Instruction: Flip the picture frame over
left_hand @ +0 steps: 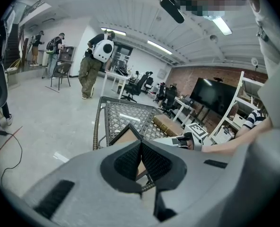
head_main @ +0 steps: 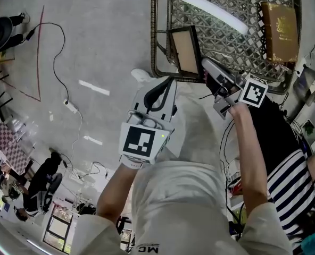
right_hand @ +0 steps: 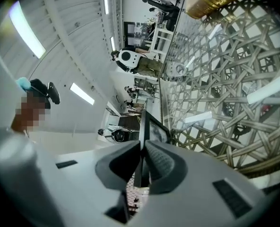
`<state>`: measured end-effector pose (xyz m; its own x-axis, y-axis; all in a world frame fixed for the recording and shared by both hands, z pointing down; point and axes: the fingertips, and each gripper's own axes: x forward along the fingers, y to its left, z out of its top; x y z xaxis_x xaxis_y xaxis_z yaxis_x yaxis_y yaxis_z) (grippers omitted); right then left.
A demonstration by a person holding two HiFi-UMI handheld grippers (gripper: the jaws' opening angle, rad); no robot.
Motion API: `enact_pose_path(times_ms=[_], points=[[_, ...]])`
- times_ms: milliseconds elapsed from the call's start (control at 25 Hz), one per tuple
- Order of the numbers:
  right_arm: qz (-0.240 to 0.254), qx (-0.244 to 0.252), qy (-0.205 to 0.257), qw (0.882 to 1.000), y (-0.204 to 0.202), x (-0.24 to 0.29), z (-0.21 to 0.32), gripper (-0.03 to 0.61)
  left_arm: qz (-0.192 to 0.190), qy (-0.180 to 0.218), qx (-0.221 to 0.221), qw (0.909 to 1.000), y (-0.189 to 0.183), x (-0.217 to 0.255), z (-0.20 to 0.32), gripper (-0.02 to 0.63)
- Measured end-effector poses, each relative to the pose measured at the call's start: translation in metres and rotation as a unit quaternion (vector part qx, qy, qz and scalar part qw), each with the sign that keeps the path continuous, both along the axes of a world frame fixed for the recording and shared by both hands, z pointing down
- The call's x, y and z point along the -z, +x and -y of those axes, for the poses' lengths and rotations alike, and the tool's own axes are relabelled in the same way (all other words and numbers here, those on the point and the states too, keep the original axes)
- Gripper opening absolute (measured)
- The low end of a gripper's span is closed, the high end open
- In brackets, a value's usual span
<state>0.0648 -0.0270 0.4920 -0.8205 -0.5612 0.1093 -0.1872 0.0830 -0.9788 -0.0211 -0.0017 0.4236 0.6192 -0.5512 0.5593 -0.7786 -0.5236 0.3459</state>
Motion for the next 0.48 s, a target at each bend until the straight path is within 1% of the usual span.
enact_pose_path(times_ms=[240,320,480], points=[[-0.046,0.001,-0.002,0.999,0.01,-0.015,-0.002,0.044,0.001,0.002,-0.004,1.0,0.005,-0.001,0.002,0.025],[-0.053,-0.002,-0.005,0.999,0.013,-0.019,-0.003,0.044,0.003,0.001,-0.006,1.0,0.006,-0.001,0.002,0.025],[-0.092,-0.013,-0.004,0.996,0.019,-0.029,-0.003,0.044,-0.001,0.003,-0.013,0.9999,0.01,-0.001,0.002,0.025]])
